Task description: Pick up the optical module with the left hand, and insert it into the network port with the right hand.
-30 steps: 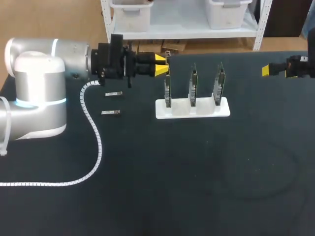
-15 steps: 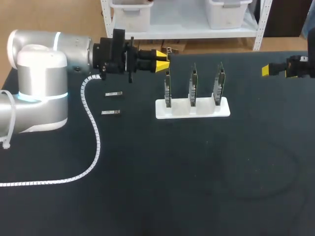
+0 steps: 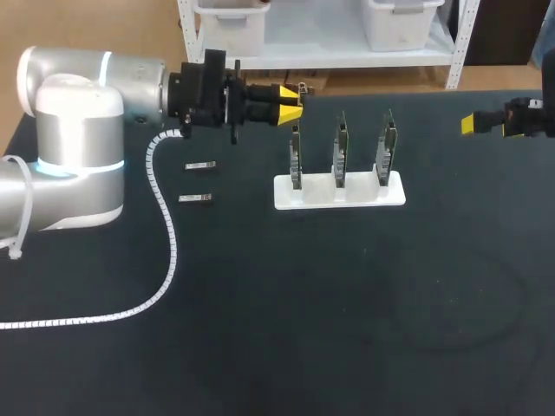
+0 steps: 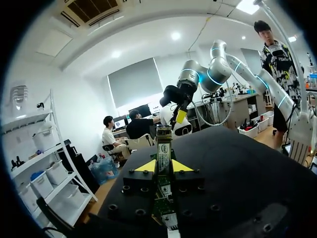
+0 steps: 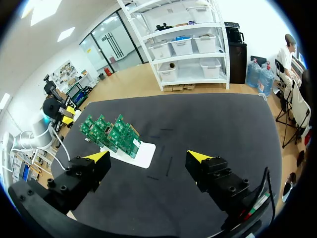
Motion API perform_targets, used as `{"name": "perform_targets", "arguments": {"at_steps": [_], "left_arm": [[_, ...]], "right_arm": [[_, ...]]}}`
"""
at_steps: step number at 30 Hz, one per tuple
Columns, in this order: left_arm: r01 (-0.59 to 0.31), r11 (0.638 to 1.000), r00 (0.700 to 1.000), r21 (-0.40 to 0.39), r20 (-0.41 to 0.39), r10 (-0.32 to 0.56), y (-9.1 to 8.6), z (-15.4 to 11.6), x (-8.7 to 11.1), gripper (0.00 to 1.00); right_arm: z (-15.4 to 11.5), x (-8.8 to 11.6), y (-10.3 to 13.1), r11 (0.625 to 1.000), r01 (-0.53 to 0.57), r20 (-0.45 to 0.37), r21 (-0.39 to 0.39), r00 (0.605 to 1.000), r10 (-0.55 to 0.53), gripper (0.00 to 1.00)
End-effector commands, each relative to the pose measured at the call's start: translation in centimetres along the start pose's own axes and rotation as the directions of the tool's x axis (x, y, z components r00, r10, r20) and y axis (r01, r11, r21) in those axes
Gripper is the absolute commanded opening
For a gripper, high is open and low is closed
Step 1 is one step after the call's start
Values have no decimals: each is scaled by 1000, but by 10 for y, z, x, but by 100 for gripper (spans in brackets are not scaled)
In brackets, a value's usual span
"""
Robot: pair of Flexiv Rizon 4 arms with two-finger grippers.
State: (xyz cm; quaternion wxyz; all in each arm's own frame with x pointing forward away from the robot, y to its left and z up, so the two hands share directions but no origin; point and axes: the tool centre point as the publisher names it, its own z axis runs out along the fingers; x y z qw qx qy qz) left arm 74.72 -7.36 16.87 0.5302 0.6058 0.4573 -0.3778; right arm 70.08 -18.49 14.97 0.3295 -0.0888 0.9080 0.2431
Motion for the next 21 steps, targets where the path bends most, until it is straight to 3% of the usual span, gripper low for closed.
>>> {"name": "perform_targets", "arguments": {"at_steps": [1,13,21], "left_arm": [[0,1000,1000,-1,-1,0,0,1,0,0],[0,1000,1000,-1,-1,0,0,1,0,0],[100,994,995,-43,-12,-100,-4,-15,-5,0]], "right_arm": [[-1,0,1,1000,-1,0,3,1000,1,100],[-1,0,1,1000,-1,0,3,1000,1,100],[-1,0,1,1000,-1,0,3,1000,1,100]]}}
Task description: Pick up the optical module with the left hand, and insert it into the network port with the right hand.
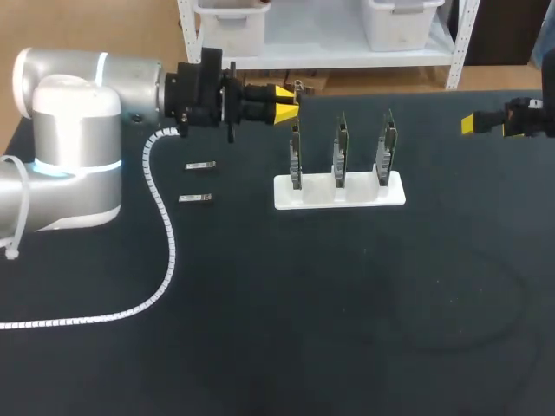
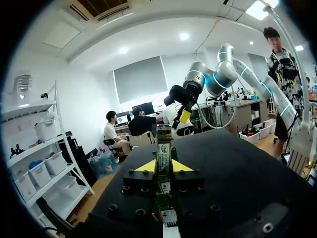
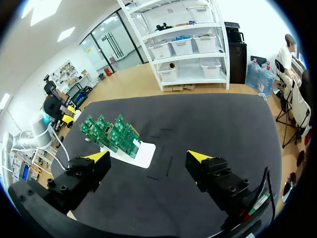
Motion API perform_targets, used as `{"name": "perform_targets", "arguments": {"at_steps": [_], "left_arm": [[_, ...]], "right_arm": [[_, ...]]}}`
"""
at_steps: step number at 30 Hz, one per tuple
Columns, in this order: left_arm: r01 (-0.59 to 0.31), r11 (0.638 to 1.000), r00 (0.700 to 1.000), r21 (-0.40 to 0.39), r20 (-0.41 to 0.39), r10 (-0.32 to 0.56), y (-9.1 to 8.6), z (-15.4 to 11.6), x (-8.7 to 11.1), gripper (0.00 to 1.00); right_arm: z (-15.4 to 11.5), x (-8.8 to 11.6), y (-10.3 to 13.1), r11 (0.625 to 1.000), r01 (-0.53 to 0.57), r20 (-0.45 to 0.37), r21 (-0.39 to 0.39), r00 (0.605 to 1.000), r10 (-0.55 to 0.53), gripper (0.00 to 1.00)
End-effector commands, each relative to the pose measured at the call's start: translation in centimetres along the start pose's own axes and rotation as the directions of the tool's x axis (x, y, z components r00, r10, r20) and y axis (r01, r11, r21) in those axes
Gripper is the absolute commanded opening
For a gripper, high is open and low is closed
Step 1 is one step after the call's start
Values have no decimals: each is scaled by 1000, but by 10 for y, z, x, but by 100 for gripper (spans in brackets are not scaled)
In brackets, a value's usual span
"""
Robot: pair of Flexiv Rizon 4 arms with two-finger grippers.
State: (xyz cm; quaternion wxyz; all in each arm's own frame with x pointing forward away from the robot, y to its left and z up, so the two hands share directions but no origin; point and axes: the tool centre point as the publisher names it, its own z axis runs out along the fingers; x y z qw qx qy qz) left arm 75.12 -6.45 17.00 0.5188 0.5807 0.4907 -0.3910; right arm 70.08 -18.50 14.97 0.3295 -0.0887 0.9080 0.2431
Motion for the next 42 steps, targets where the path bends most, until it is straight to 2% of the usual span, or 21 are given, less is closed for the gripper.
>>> {"name": "perform_targets", "arguments": {"at_steps": [1,9,12,20,25,29,42], "left_arm": [[19,999,1000,-28,-7,-20,-8,-6,-6,0],[37,999,999,-19,14,-37,-6,0,0,0],[28,999,999,-32,46,-27,-4,2,5,0],[44,999,996,7,73,-44,-5,8,7,0],[68,998,995,19,68,-69,-11,5,11,0],[77,997,996,27,43,-78,-10,1,10,0],[77,997,996,27,43,-78,-10,1,10,0]], "right_arm": [[-1,0,1,1000,0,0,3,1000,0,100],[-1,0,1,1000,0,0,3,1000,0,100],[-1,0,1,1000,0,0,3,1000,0,100],[-1,0,1,1000,0,0,3,1000,0,100],[-1,0,1,1000,0,0,3,1000,0,100],[-1,0,1,1000,0,0,3,1000,0,100],[-1,0,1,1000,0,0,3,1000,0,100]]}}
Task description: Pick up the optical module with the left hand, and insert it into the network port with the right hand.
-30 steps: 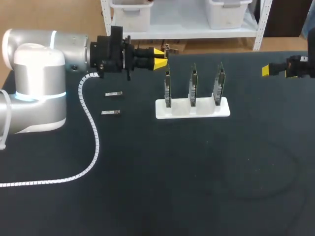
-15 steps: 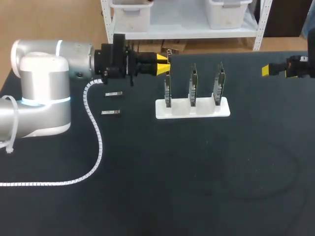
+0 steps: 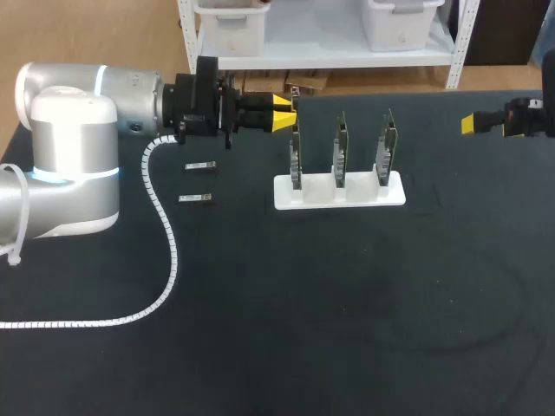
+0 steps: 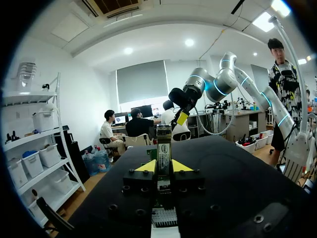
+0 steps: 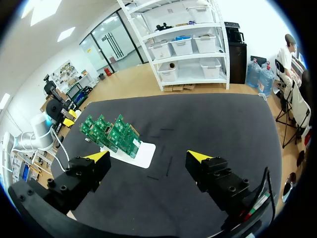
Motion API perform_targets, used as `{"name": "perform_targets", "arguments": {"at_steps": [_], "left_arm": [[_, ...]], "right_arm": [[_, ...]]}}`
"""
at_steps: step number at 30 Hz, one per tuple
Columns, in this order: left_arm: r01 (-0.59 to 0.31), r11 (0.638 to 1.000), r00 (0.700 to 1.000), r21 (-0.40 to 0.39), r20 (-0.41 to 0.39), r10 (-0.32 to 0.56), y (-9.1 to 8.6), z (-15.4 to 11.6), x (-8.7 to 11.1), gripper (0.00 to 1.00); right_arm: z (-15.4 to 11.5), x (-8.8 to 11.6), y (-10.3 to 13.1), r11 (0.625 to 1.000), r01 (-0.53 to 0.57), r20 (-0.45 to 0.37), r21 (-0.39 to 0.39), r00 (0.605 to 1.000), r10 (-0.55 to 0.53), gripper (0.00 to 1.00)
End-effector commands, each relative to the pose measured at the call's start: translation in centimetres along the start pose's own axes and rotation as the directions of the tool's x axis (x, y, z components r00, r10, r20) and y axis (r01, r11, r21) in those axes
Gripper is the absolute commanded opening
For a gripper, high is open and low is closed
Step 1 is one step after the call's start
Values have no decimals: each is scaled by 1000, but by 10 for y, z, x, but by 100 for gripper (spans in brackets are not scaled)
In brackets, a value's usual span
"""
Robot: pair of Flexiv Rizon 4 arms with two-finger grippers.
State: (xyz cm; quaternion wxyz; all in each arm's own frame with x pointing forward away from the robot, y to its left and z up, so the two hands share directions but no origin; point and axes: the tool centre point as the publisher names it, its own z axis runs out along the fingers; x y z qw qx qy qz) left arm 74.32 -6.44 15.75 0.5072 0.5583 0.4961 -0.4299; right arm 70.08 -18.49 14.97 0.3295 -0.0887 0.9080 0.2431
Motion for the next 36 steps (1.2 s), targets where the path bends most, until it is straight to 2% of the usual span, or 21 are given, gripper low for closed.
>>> {"name": "perform_targets", "arguments": {"at_steps": [1,2,4,9,14,17,18,21,25,28,29,30,33,36], "left_arm": [[0,1000,1000,1,-1,0,0,0,0,0],[0,1000,1000,1,-1,0,0,0,0,0],[0,1000,1000,1,-1,0,0,0,0,0],[0,1000,1000,1,-1,0,0,0,0,0],[0,1000,1000,1,-1,0,0,0,0,0],[0,1000,1000,1,-1,0,0,0,0,0],[0,1000,1000,1,-1,0,0,0,0,0],[0,1000,1000,1,-1,0,0,0,0,0],[0,1000,1000,1,-1,0,0,0,0,0],[0,1000,1000,1,-1,0,0,0,0,0],[0,1000,1000,1,-1,0,0,0,0,0],[0,1000,1000,1,-1,0,0,0,0,0],[0,1000,1000,1,-1,0,0,0,0,0],[0,1000,1000,1,-1,0,0,0,0,0]], "right_arm": [[-1,0,1,1000,-1,0,3,1000,1,100],[-7,-3,8,996,22,28,-91,999,-19,100],[-15,-8,23,976,95,89,-194,993,-79,100],[-29,-20,58,898,260,167,-354,963,-212,100],[-33,-22,90,787,397,185,-472,918,-351,100],[-35,-20,109,676,479,214,-560,872,-440,100],[-36,-18,115,621,515,236,-591,846,-478,100],[-39,-19,131,518,560,278,-647,806,-523,100],[-35,-19,148,436,595,310,-676,766,-564,100],[-22,-20,159,422,613,301,-668,741,-600,100],[-15,-20,162,438,630,286,-642,726,-625,100],[-7,-21,166,480,641,255,-599,721,-644,100],[16,-22,177,514,695,207,-503,674,-709,100],[33,-21,189,478,737,220,-477,627,-747,100]]}}
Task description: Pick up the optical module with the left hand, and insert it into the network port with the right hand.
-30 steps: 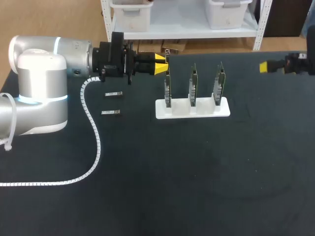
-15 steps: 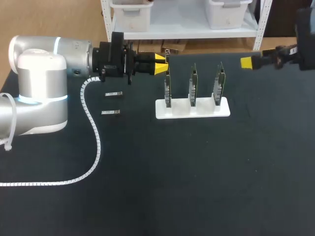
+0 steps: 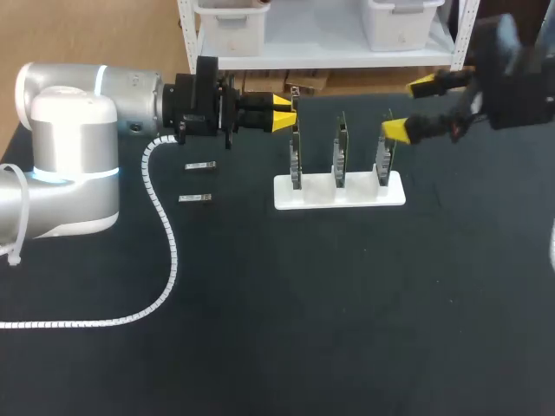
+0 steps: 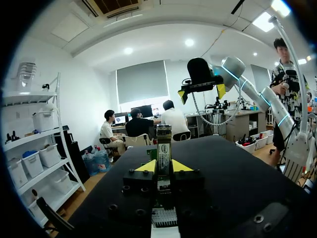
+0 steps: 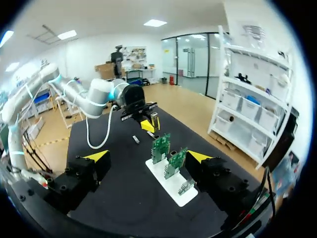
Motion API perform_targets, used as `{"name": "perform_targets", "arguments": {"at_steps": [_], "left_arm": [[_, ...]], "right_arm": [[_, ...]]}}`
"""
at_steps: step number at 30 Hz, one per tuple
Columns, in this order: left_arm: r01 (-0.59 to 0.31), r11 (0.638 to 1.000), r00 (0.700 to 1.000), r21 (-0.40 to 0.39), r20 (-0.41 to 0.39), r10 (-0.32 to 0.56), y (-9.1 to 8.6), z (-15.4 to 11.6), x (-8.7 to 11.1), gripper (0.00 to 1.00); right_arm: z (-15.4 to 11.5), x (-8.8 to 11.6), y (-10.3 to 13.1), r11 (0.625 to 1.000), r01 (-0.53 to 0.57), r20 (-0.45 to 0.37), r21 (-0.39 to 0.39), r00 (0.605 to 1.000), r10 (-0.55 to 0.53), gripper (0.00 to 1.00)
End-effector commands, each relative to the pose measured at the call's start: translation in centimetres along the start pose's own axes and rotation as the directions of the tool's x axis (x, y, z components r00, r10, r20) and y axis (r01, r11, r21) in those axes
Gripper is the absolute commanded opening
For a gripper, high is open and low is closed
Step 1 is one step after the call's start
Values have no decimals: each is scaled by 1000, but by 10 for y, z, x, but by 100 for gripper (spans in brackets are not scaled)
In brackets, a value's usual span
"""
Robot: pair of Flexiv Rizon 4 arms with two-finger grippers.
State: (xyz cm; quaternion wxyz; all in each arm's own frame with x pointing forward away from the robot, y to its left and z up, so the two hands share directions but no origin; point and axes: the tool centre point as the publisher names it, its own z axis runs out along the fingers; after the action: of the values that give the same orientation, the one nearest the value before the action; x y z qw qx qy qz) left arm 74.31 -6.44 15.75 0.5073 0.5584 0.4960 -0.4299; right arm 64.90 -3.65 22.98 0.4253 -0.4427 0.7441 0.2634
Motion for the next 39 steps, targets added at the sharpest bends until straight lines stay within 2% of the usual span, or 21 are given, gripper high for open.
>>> {"name": "perform_targets", "arguments": {"at_steps": [1,6,14,27,39], "left_arm": [[0,1000,1000,1,-2,0,0,0,0,0],[0,1000,1000,1,-2,0,0,0,0,0],[0,1000,1000,1,-2,0,0,0,0,0],[0,1000,1000,1,-2,0,0,0,0,0],[0,1000,1000,1,-2,0,0,0,0,0]], "right_arm": [[47,-8,-7,950,153,-46,-273,984,-172,100],[67,-23,-2,919,222,17,-327,973,-229,100],[89,-39,-16,895,232,65,-381,972,-225,100],[105,-48,-14,780,309,138,-544,950,-281,100],[124,-56,-9,778,301,168,-552,954,-250,100]]}}
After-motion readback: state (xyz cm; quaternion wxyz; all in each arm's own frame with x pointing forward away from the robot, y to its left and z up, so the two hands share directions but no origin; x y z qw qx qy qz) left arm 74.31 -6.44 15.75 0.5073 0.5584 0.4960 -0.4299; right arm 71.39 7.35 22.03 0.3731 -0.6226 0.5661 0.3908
